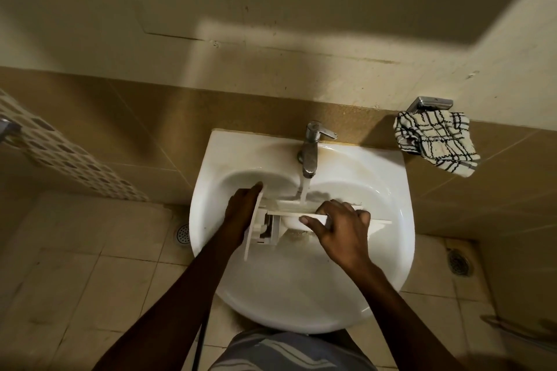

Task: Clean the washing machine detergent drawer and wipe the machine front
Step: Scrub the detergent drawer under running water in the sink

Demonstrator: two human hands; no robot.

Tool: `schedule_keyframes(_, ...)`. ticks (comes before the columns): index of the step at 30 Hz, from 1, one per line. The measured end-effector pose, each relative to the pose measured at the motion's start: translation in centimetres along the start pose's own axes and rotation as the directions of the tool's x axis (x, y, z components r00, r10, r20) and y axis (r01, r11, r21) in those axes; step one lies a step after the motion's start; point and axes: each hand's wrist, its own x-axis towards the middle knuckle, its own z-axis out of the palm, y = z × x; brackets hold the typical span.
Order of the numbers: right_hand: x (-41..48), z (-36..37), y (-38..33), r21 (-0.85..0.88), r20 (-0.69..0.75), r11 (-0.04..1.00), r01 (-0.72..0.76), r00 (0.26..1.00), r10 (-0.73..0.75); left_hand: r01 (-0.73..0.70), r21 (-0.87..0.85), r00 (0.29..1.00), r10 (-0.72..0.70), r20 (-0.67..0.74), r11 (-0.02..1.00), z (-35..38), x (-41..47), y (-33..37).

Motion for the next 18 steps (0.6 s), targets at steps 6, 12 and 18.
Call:
schedule_keyframes(6,-2.5,0.3,0.1,0.111,-0.024,0.993,0.037,0.999,-0.034,0.094,0.032,0.988,-0.097,0.123,0.995,-0.4,-1.0,0.5)
schedule_keyframes(12,-2.5,-0.5,-0.4,0.314,-0.016,0.949,0.022,1.0,-0.018,0.114,0.084,0.981,-0.125,0.15,0.99,-1.4,-0.9,1.2)
schedule_keyframes(18,-2.0,-1.2,0.0,0.34,-0.036,0.939,0.054,0.998,-0.044,0.11,-0.069,0.991,-0.103,0.091,0.992,-1.8,-1.8,1.4)
